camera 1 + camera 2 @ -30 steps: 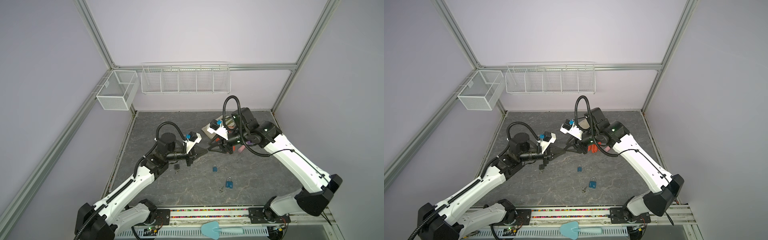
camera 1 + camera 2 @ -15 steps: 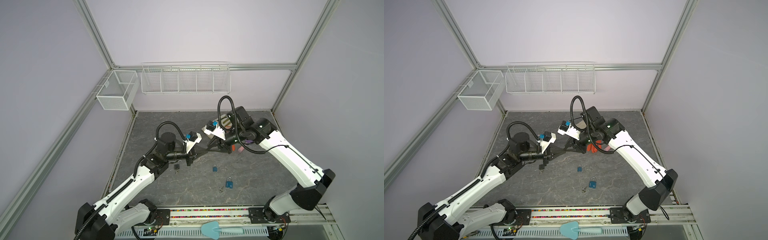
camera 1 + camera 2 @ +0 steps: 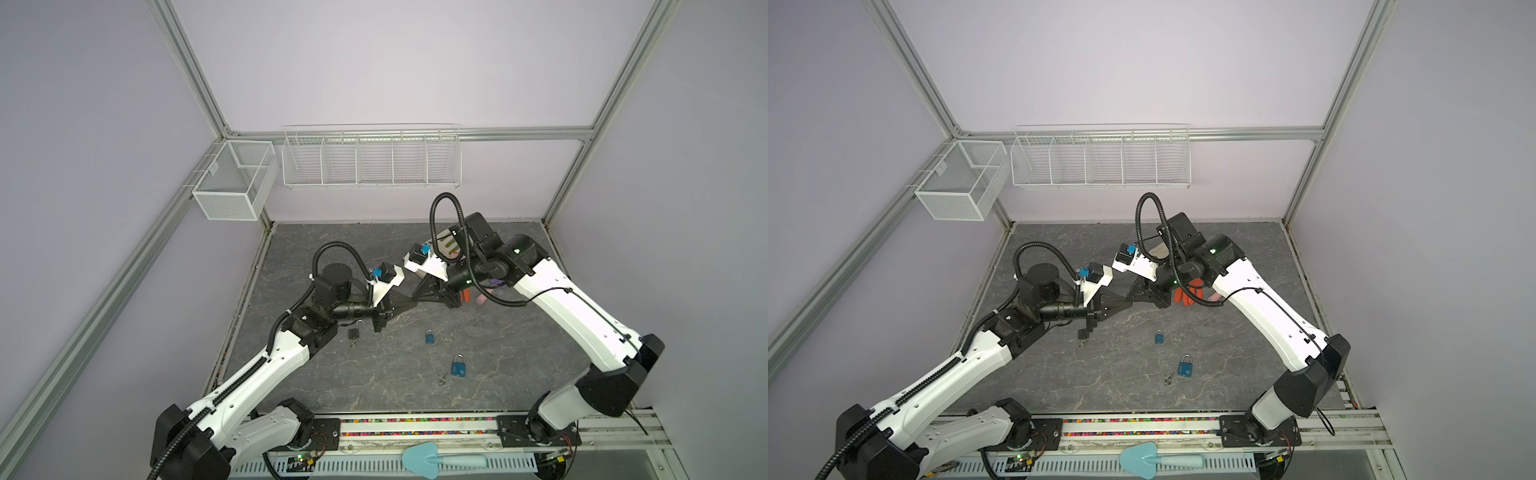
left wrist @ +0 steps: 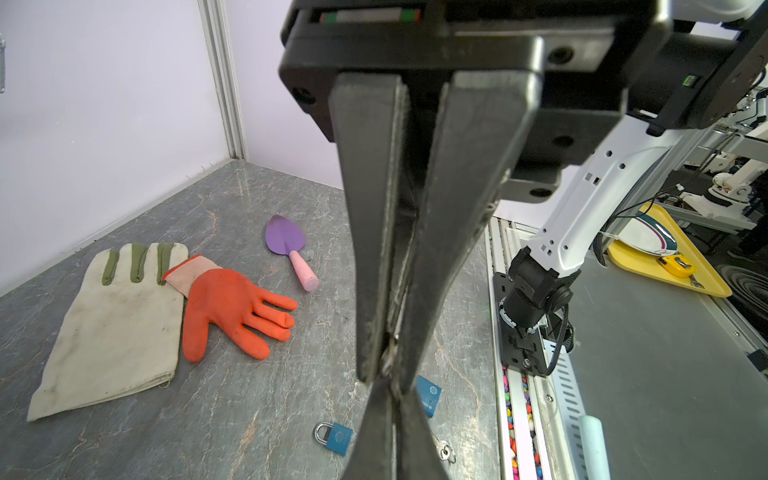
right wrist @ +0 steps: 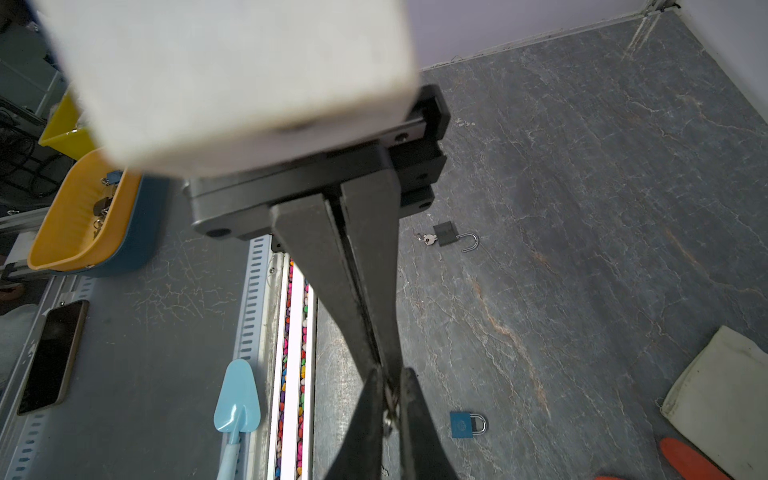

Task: Unlock with the key

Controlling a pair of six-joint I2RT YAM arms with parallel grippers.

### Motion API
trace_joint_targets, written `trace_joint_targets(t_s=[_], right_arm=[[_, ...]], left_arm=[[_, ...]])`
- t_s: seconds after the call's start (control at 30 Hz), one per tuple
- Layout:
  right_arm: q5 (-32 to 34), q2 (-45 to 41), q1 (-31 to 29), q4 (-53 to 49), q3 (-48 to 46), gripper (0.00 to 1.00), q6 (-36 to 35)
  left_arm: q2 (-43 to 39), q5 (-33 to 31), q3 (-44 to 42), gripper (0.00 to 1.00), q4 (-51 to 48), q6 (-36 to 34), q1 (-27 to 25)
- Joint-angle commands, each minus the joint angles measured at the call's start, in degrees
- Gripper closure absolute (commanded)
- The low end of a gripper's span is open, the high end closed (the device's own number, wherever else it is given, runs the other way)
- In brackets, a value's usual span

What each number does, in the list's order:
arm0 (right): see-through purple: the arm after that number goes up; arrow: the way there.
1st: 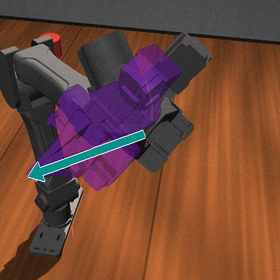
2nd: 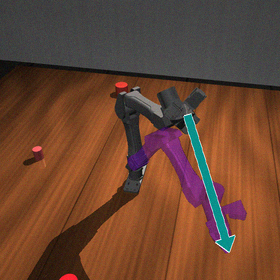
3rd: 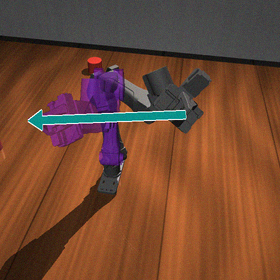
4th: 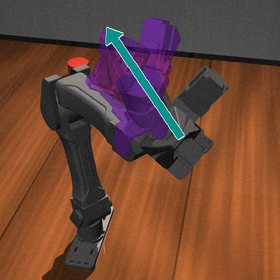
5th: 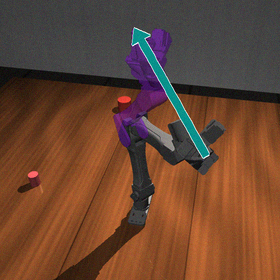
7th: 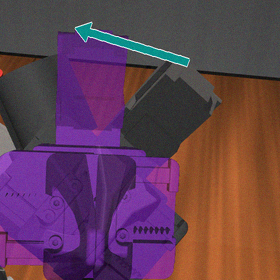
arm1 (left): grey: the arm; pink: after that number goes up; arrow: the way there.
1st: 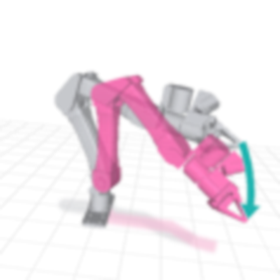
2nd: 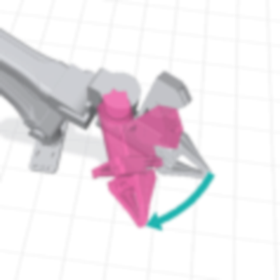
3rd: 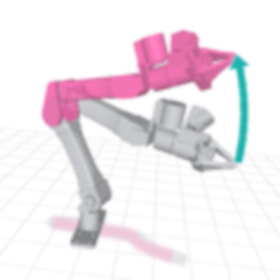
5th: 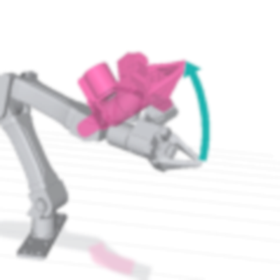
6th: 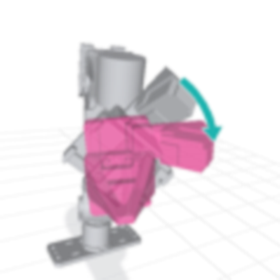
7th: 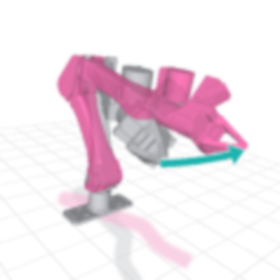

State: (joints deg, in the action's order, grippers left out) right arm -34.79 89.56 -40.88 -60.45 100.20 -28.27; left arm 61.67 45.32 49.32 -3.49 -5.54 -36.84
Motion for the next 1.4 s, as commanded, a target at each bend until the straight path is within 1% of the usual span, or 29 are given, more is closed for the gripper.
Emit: trace_joint_targets(t_s=[0.0,0.2,0.37,0.4,0.43,0.47,0.5,0.6,0.63,0.7,0.73,0.77,0.83,0.9,0.97,1.0,1.03,1.07,1.1,1.13,1.23,1.3,1.37], right_arm=[[-1.24,-0.33,-0.42,-2.21,0.77,0.93,-2.37],[-0.52,-1.06,-0.21,-2.15,0.49,0.93,-2.37],[-0.9,-2.41,0.19,0.11,-1.21,0.93,0.78],[-0.91,-2.8,0.33,1.04,-1.73,0.93,1.94],[-0.98,-3.26,0.45,2.24,-2.46,0.93,3.33],[-0.99,-3.96,0.54,3.82,-3.47,0.93,4.9],[-0.63,-4.64,0.82,5.1,-4.35,0.93,6.43],[-0.18,-7.96,1.82,13.56,-8.88,0.93,13.8],[0.13,-9.23,1.89,16.13,-10.57,0.93,16.42],[1.43,-11.57,2.14,20.93,-14.01,0.93,21.25],[3.56,-12.64,2.23,23.66,-15.76,0.93,25.14],[4.25,-13.73,2.58,26.85,-17.56,0.93,28.84],[7.0,-15.21,2.59,31.36,-20.61,0.93,36.23],[10.85,-16.55,2.62,34.41,-22.84,0.93,42.44],[13.72,-18.35,2.61,40.62,-26.84,0.93,49.68],[14.86,-19.01,2.65,43.52,-28.6,0.93,53.73],[14.65,-19.4,2.54,45.99,-30.01,0.93,56.25],[15.84,-19.81,2.19,46.98,-30.78,0.93,58.37],[18.33,-20.18,1.6,47.43,-31.41,0.93,60.52],[18.91,-20.61,1.1,49.34,-32.48,0.93,61.82],[24.28,-22.32,-0.87,52.94,-34.78,0.93,66.37],[28.06,-23.86,-2.47,57.23,-37.6,0.93,70.78],[30.2,-24.83,-3.56,60.0,-39.14,0.93,73.44]], left_arm=[[-0.1,0.47,1.7,1.0,0.15,-2.02,-0.25],[0.09,0.34,2.18,1.0,-0.51,-2.55,-0.25],[-0.41,-1.38,2.63,1.0,-0.37,-1.87,-0.25],[-0.6,-2.1,2.62,0.95,0.03,-1.26,-0.25],[-0.92,-2.87,2.65,0.88,0.3,-0.69,-0.25],[-1.23,-3.47,2.67,0.76,0.28,-0.52,-0.25],[-1.57,-4.18,2.66,0.67,0.17,-0.16,-0.25],[-2.97,-7.23,1.93,0.58,-0.52,1.14,-0.25],[-3.66,-8.38,1.0,0.56,0.26,2.58,-0.2],[-5.4,-11.08,-1.55,0.49,4.1,6.09,-0.16],[-6.36,-13.55,-3.21,0.49,6.79,9.33,-0.16],[-7.22,-14.57,-5.02,0.49,10.16,12.3,-0.16],[-7.95,-15.61,-7.69,0.47,17.3,19.75,-0.16],[-8.54,-16.67,-9.37,0.46,23.13,25.73,-0.16],[-9.07,-22.25,-11.37,0.46,28.08,33.64,-0.16],[-9.28,-26.3,-11.44,0.46,28.18,37.48,-0.16],[-9.18,-28.52,-11.3,0.46,28.07,40.88,-0.16],[-9.02,-28.84,-10.88,0.46,28.58,42.95,-0.16],[-8.76,-29.54,-10.78,0.46,29.39,44.72,-0.16],[-8.62,-30.99,-10.78,0.46,29.76,48.05,-0.25],[-8.46,-34.88,-11.97,0.45,32.82,56.95,-1.04],[-8.62,-38.86,-12.58,0.44,34.82,60.23,-2.97],[-8.79,-41.66,-12.24,0.44,34.69,60.29,-4.42]])
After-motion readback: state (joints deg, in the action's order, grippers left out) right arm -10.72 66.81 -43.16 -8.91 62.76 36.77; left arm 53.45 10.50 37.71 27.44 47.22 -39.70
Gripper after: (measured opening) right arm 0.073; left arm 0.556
